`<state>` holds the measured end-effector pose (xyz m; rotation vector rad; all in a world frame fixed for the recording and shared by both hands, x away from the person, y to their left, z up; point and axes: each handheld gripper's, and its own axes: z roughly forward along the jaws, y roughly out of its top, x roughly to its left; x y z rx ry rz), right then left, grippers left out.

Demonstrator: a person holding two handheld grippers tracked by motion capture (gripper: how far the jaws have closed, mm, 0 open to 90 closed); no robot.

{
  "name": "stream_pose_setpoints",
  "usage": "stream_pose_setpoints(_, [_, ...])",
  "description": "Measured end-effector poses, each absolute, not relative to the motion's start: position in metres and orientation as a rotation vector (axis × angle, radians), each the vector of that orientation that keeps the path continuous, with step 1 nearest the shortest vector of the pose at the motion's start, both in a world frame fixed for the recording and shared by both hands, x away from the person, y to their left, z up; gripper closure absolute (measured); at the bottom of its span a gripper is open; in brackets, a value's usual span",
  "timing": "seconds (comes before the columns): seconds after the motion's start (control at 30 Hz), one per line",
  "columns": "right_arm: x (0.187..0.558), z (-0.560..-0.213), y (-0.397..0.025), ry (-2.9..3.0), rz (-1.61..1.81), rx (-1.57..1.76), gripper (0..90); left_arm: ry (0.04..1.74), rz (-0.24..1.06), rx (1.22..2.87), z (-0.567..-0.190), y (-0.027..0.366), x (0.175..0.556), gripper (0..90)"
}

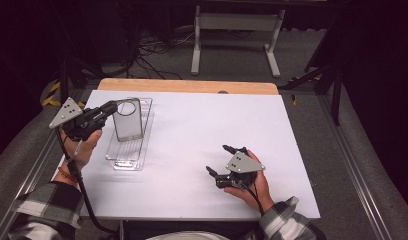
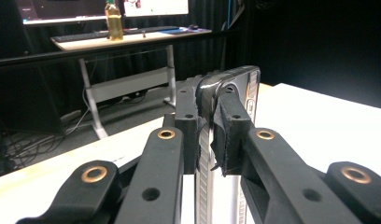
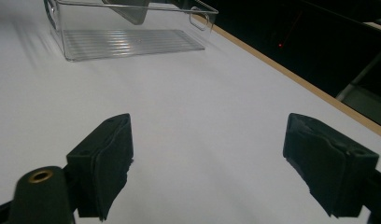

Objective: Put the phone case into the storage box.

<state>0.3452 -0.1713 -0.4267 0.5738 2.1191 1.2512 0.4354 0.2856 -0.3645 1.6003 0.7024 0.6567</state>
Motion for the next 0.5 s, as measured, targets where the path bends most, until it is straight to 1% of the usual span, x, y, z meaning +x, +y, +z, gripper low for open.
stream_pose_setpoints(0.5, [0.35, -0.428, -0.17, 2.122, 1.238, 0.59, 16.5, 0.715, 0.643, 1.62, -0.381, 0.281, 0.478, 81.3])
